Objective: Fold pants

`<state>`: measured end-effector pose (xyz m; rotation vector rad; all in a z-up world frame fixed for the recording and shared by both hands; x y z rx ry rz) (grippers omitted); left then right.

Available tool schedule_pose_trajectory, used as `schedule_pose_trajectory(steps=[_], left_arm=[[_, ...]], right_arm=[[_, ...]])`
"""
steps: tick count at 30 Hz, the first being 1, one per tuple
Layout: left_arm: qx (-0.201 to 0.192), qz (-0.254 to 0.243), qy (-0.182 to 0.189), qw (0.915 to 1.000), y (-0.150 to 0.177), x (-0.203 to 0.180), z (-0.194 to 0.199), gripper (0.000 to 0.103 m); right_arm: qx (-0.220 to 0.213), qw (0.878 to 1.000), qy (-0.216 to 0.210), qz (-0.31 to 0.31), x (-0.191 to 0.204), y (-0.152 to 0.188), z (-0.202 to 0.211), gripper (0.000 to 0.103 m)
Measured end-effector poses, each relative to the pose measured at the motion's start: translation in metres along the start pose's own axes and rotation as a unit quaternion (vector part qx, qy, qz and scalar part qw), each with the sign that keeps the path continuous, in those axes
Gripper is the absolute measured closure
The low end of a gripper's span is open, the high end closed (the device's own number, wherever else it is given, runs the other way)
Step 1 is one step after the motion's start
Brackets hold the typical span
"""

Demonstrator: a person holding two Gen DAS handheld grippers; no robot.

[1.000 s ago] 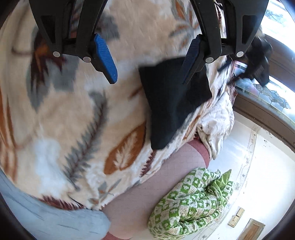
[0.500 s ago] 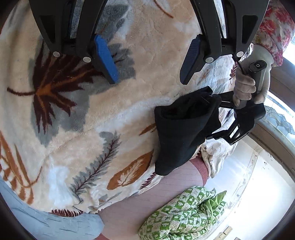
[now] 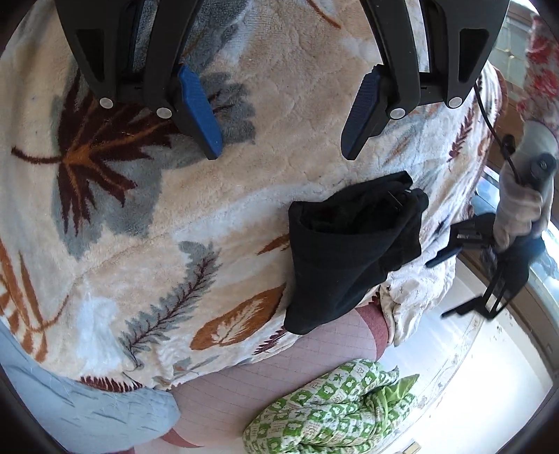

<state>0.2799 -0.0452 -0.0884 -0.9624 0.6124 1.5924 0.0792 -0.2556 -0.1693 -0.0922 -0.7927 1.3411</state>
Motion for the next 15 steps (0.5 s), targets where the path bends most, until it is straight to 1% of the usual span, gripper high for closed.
schedule_pose_trajectory(steps=[2, 4, 7, 9, 11, 12, 13, 14, 15], left_arm=[[0.006, 0.011, -0.029, 0.9995, -0.001, 0.017, -0.017, 0.030], [0.004, 0.026, -0.048, 0.9985, -0.004, 0.036, -0.024, 0.030], [-0.005, 0.047, -0.046, 0.9978, -0.011, 0.051, -0.020, 0.030], [-0.013, 0.043, -0.054, 0.9975, -0.015, 0.050, -0.010, 0.030], [-0.023, 0.020, -0.067, 0.9973, -0.014, 0.040, 0.005, 0.030], [-0.029, 0.002, -0.081, 0.9963, -0.011, 0.035, 0.014, 0.030], [-0.035, -0.016, -0.102, 0.9940, -0.007, 0.031, 0.023, 0.030], [-0.047, -0.037, -0.130, 0.9897, 0.000, 0.026, 0.035, 0.030], [-0.061, -0.063, -0.159, 0.9834, 0.009, 0.021, 0.047, 0.030]], right_arm=[[0.000, 1.000, 0.001, 0.003, 0.000, 0.000, -0.001, 0.027], [0.000, 1.000, -0.004, -0.001, -0.001, 0.000, 0.000, 0.027], [0.000, 1.000, -0.007, -0.002, -0.003, -0.001, -0.001, 0.027], [0.000, 1.000, -0.005, 0.000, -0.002, -0.001, -0.001, 0.027], [-0.001, 1.000, -0.002, 0.004, -0.001, -0.001, -0.001, 0.026], [-0.002, 1.000, 0.000, 0.005, -0.001, -0.001, -0.001, 0.026], [-0.001, 1.000, 0.001, 0.005, -0.001, -0.001, -0.001, 0.026], [-0.001, 1.000, 0.002, 0.003, 0.000, 0.000, 0.000, 0.026], [0.000, 1.000, 0.004, 0.001, 0.000, 0.000, 0.002, 0.026]])
Point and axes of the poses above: each gripper's, at about its wrist camera, not at the fingertips, and z roughly against the way its jaws point, x to its left, y to its underside, the point moved 8 cm from there along -z, roughly the way its jaws point, and after that the axes turned 7 degrees about x, right-handed, at the moved point
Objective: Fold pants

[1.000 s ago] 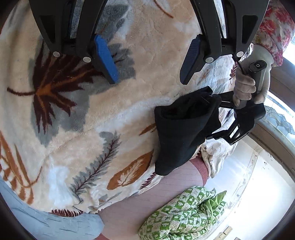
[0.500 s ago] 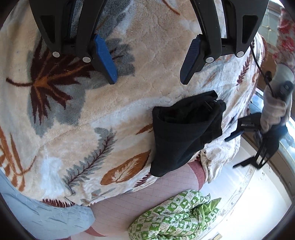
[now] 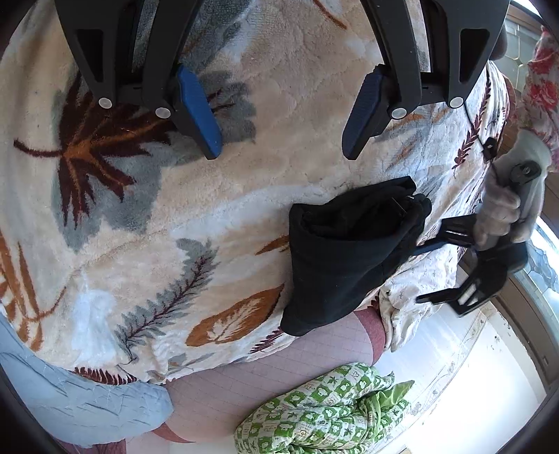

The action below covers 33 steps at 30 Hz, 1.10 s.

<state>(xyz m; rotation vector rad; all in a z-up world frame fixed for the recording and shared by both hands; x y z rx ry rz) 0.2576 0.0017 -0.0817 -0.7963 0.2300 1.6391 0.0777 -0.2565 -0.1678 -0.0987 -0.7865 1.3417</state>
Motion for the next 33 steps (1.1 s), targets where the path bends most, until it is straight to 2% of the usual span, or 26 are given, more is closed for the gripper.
schedule_pose_trajectory(steps=[3, 6, 9, 11, 12, 13, 16, 20, 22, 24, 26, 30, 33], left_arm=[[-0.042, -0.067, -0.070, 0.9944, 0.033, -0.006, 0.042, 0.030], [-0.090, -0.098, -0.131, 0.9823, 0.072, -0.006, 0.079, 0.030], [-0.146, -0.128, -0.192, 0.9621, 0.107, -0.011, 0.109, 0.028], [-0.194, -0.139, -0.225, 0.9446, 0.130, -0.018, 0.129, 0.019], [-0.221, -0.142, -0.235, 0.9361, 0.140, -0.021, 0.139, 0.009], [-0.243, -0.145, -0.237, 0.9294, 0.149, -0.025, 0.147, 0.003], [-0.285, -0.157, -0.235, 0.9160, 0.165, -0.037, 0.166, 0.000], [-0.293, -0.183, -0.265, 0.9002, 0.171, -0.048, 0.176, 0.000], [-0.300, -0.179, -0.287, 0.8921, 0.173, -0.046, 0.179, 0.000], [-0.298, -0.171, -0.288, 0.8939, 0.176, -0.040, 0.179, 0.000], [-0.285, -0.164, -0.278, 0.9025, 0.179, -0.035, 0.173, 0.000], [-0.229, -0.155, -0.260, 0.9252, 0.183, -0.021, 0.149, 0.000], [-0.198, -0.148, -0.254, 0.9351, 0.188, -0.013, 0.135, 0.000]], right_arm=[[-0.001, 1.000, 0.004, -0.006, 0.003, 0.002, 0.012, 0.026], [-0.013, 1.000, 0.007, -0.007, 0.013, 0.004, 0.032, 0.026], [-0.026, 0.999, 0.028, 0.020, 0.032, 0.010, 0.056, 0.026], [-0.036, 0.997, 0.050, 0.040, 0.046, 0.016, 0.071, 0.026], [-0.041, 0.996, 0.060, 0.049, 0.054, 0.018, 0.078, 0.026], [-0.044, 0.995, 0.069, 0.058, 0.060, 0.021, 0.083, 0.024], [-0.052, 0.991, 0.100, 0.067, 0.072, 0.028, 0.097, 0.022], [-0.054, 0.990, 0.115, 0.060, 0.078, 0.031, 0.104, 0.022], [-0.049, 0.989, 0.126, 0.064, 0.082, 0.029, 0.104, 0.022], [-0.044, 0.987, 0.134, 0.073, 0.087, 0.026, 0.103, 0.022], [-0.044, 0.986, 0.140, 0.083, 0.093, 0.023, 0.103, 0.021], [-0.041, 0.984, 0.147, 0.097, 0.106, 0.020, 0.096, 0.019], [-0.031, 0.983, 0.149, 0.105, 0.113, 0.020, 0.085, 0.018]])
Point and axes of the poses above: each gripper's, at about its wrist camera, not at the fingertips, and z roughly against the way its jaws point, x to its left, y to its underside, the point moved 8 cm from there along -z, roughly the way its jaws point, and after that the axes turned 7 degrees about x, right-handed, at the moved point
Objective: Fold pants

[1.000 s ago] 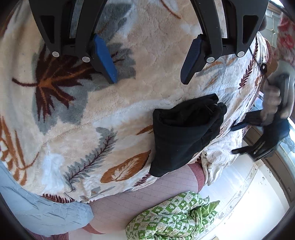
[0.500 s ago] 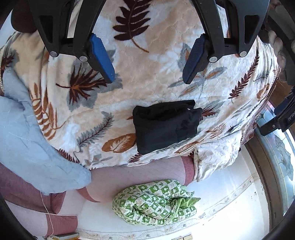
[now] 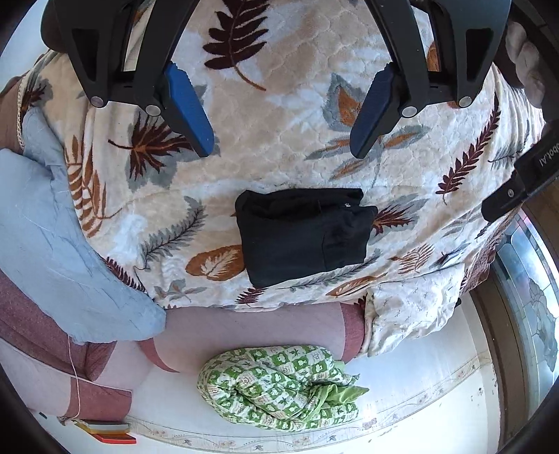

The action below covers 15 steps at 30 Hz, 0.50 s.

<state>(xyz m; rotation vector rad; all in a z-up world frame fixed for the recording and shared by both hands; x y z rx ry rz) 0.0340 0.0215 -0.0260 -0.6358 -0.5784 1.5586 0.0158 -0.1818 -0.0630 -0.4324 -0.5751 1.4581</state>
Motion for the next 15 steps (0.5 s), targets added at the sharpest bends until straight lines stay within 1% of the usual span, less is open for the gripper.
schedule_pose_trajectory(steps=[2, 6, 15], left_arm=[[0.016, -0.003, 0.004, 0.9999, 0.005, 0.000, -0.006, 0.000], [0.028, -0.014, 0.003, 0.9995, 0.012, -0.004, -0.011, 0.000], [0.065, -0.052, 0.012, 0.9965, 0.024, -0.034, -0.025, 0.000]], right_arm=[[0.005, 1.000, 0.001, 0.004, 0.004, 0.001, -0.006, 0.018], [0.011, 1.000, 0.004, 0.000, 0.003, 0.003, -0.014, 0.018], [0.030, 0.998, 0.003, -0.054, -0.031, 0.013, -0.031, 0.017]])
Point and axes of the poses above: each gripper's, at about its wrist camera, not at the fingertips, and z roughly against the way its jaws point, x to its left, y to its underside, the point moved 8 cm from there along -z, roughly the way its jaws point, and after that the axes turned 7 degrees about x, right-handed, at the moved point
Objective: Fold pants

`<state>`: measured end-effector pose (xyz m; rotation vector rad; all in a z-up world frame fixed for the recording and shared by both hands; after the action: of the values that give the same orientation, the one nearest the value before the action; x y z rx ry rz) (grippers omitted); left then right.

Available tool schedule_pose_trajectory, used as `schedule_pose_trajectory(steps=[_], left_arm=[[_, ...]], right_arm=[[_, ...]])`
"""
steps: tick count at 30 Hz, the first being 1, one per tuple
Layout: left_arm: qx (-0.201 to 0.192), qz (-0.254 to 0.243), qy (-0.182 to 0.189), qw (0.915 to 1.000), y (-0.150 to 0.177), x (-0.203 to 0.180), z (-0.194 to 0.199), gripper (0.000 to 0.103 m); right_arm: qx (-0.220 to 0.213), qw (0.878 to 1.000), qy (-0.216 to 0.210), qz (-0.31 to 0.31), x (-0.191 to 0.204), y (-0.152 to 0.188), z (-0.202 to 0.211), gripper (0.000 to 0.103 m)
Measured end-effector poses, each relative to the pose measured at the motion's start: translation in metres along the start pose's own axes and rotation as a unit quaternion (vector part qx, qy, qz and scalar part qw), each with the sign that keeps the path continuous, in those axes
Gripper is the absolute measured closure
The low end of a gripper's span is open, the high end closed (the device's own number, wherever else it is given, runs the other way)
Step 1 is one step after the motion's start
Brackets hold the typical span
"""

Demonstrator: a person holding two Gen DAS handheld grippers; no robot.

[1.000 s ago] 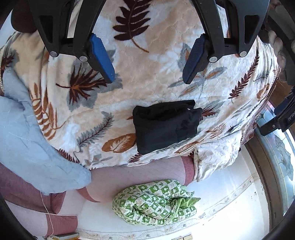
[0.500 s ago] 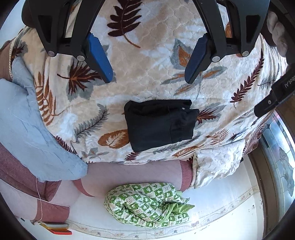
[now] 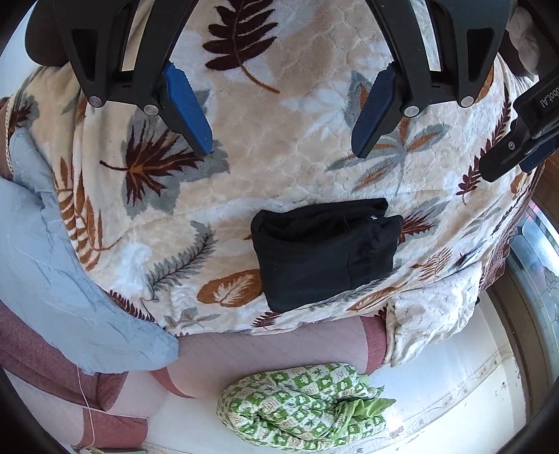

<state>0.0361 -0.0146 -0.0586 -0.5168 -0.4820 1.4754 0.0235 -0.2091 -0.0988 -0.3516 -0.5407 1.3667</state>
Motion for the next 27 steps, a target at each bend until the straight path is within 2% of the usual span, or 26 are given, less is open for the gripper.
schedule_pose_trajectory(steps=[13, 17, 27], left_arm=[[0.033, -0.031, -0.013, 0.9989, 0.007, -0.027, -0.017, 0.000], [0.034, -0.041, -0.004, 0.9986, 0.008, -0.035, -0.017, 0.000], [0.042, -0.027, -0.004, 0.9988, 0.010, -0.030, -0.016, 0.000]], right_arm=[[0.011, 1.000, -0.012, 0.002, -0.013, 0.008, -0.020, 0.016], [0.008, 1.000, -0.014, 0.015, -0.008, 0.006, -0.022, 0.016], [0.014, 0.999, -0.006, 0.030, 0.000, 0.002, -0.026, 0.015]])
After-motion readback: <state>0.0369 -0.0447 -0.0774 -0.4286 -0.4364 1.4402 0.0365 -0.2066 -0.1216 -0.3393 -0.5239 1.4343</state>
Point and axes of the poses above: each gripper's, at about its wrist camera, not at the fingertips, and z roughly against the way its jaws point, x to its left, y to its underside, the point moved 8 cm from there along -z, roughly the way its jaws point, and after that the axes turned 7 degrees about x, right-handed, at the moved point
